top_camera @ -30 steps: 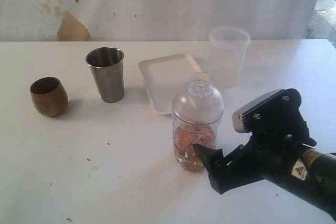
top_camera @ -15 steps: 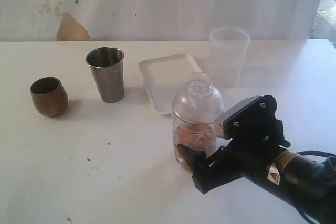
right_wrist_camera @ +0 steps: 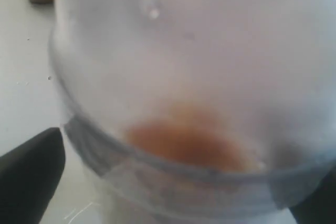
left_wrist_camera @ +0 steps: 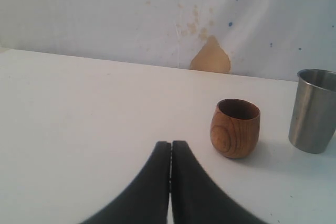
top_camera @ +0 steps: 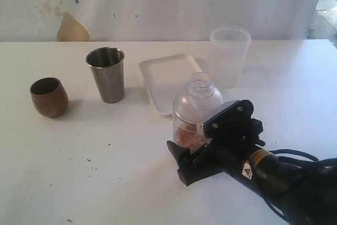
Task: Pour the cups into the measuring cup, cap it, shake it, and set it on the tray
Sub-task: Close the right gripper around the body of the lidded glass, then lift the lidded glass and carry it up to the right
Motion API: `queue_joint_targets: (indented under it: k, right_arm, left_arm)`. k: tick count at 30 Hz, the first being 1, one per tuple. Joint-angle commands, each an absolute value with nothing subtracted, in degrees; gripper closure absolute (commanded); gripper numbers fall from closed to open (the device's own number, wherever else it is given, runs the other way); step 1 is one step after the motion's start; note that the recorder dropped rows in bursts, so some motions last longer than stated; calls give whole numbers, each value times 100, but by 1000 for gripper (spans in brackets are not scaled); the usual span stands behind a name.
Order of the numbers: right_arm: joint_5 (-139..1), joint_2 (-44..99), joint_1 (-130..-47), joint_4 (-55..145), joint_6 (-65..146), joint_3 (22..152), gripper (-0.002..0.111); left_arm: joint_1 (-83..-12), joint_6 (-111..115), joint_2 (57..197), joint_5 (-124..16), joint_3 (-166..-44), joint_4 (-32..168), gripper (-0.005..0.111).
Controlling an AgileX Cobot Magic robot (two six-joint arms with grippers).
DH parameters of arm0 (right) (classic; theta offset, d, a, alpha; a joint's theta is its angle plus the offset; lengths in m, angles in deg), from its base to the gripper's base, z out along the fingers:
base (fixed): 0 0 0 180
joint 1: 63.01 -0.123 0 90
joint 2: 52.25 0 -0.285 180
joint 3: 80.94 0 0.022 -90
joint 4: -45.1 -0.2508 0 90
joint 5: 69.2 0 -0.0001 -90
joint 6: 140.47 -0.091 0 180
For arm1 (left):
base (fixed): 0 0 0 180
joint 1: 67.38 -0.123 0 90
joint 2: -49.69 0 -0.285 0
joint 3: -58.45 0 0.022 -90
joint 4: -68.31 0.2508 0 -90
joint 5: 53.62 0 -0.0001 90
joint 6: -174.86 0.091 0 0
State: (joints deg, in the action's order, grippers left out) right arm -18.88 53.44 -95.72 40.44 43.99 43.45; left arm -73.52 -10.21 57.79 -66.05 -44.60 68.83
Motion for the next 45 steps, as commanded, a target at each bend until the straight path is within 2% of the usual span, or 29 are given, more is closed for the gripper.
queue_joint_targets:
  k: [1,25,28,31,33,36,37,40,41,45]
  right_arm:
    - [-1355,5612,-9597,4076,4378,4408,3]
    - [-669,5734,-9597,4054,3773,4408,3]
    - [-669,5734,-9597,4053,3773,4408,6]
    - [-669,5734,-9597,4053,3773,4408,18]
    - [-669,5734,-9597,4053,3773,4408,32]
    - [-669,5734,-9597,4053,3773,4408,60]
    - [-669,5734,-9597,4053,3773,4408,73]
    - [-711,5734,-9597,4053,3773,4408,102]
    - [-711,5734,-9597,4053,3773,4408,107]
    - [-825,5734,-9597,3854,3784,4408,108]
  left_arm:
    - [-7357,-1024,5748,-6525,-4433,6863,106]
    - [-7357,-1024,5748,-6525,-4433,6863,106]
    - [-7357,-1024,5748,-6525,-4433,6863,106]
    - [-7357,-1024,5748,-6525,-4433,6863,106]
    - [-7357,-1024,5748,-6525,-4433,6863,106]
    - [-7357,-1024,5748,-6525,-4433,6863,106]
    - [-7357,-1024,5748,-6525,-4433,6863,106]
    - [-7357,-1024,5748,-6525,-4433,6863,106]
    - [-7357,-1024,5748,-6525,-4433,6863,106]
    - [-7357,-1024,5748,-6525,-4433,6863,106]
